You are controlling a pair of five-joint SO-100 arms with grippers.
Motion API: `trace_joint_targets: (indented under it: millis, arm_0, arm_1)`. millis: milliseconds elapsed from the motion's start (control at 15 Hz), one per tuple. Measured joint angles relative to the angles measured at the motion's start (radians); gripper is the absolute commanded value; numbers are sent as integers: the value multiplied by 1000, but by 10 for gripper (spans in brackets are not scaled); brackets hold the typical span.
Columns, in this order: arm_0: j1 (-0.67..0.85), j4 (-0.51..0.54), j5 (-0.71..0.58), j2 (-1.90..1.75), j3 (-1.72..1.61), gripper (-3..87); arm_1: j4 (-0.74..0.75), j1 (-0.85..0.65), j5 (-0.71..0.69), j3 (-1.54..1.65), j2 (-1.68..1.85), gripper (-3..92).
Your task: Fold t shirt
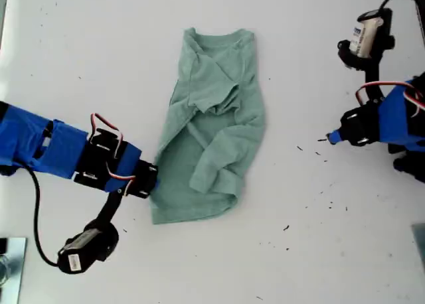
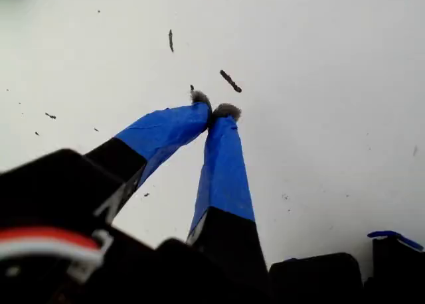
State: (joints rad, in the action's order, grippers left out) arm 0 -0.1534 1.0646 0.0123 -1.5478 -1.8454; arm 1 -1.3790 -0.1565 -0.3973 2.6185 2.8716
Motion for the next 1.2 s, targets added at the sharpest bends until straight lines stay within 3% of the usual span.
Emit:
trace_joint_targets:
  millis: [133, 267, 467, 600, 867, 1000, 1200]
  arm_0:
    - [23, 179, -2, -189, 0, -3]
    - [124, 261, -37, -364, 2, -3]
    - [156, 242, -86, -377, 66, -3]
    - [153, 137, -130, -284, 121, -3]
    - [112, 83, -221, 227, 624, -2]
    - [110, 64, -236, 477, 801, 205]
    - [115, 41, -288, 609, 881, 306]
  arm_1:
    - [0, 0, 3, 0, 28, 25]
    - [0, 0, 3, 0, 58, 25]
    - [-14, 0, 14, 2, 87, 25]
    - [-25, 0, 18, 11, 104, 25]
    - [-25, 6, 28, 14, 107, 25]
    - [-25, 21, 46, 26, 110, 25]
    - [-23, 32, 63, 51, 141, 25]
